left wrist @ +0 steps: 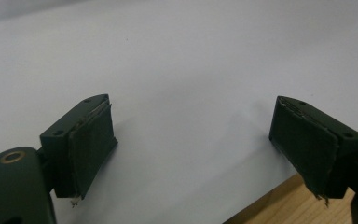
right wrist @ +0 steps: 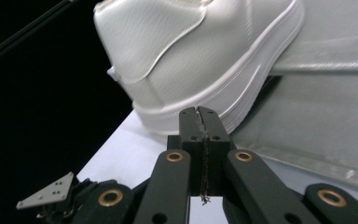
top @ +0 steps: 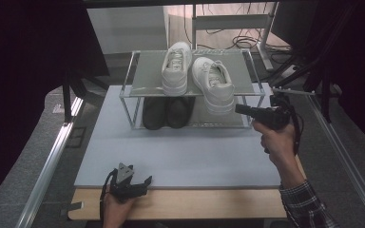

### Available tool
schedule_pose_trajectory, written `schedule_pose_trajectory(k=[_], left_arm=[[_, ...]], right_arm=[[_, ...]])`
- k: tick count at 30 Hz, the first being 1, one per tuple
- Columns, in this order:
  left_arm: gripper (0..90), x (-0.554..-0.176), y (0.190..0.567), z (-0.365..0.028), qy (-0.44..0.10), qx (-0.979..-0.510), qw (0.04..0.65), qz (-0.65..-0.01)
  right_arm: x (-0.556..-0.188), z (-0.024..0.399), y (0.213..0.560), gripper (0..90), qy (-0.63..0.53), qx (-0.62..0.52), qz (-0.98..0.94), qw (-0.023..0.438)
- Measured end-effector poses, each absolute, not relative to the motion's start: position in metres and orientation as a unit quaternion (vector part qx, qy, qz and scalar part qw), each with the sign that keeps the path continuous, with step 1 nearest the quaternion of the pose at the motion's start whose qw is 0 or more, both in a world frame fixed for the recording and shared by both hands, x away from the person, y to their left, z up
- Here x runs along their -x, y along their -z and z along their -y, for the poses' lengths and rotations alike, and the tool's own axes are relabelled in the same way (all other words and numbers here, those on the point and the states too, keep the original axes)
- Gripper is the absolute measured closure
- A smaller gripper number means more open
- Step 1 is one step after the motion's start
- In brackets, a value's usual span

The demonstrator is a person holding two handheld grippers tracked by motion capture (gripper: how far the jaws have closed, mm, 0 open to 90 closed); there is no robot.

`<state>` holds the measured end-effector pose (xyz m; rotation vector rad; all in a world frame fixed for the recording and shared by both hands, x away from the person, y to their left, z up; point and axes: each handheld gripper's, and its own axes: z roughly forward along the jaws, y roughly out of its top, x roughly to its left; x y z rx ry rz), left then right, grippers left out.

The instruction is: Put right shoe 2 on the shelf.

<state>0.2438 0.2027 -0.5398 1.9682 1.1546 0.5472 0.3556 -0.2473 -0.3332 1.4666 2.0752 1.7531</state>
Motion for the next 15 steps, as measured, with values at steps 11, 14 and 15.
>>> schedule_pose_trajectory(k=[11, 14, 15], left_arm=[[13.4, -0.244, 0.540, -0.203, -0.215, -0.773, 0.387, -0.454], [13.5, -0.244, 0.540, -0.203, -0.216, -0.773, 0.387, -0.454], [13.5, -0.244, 0.540, -0.203, -0.215, -0.773, 0.387, -0.454]], right_arm=[[-0.352, 0.233, 0.349, 89.6, -0.560, -0.465, -0.685, 0.014], [-0.354, 0.233, 0.349, 89.7, -0.565, -0.464, -0.682, 0.013], [-0.354, 0.233, 0.348, 89.7, -0.562, -0.465, -0.684, 0.013]])
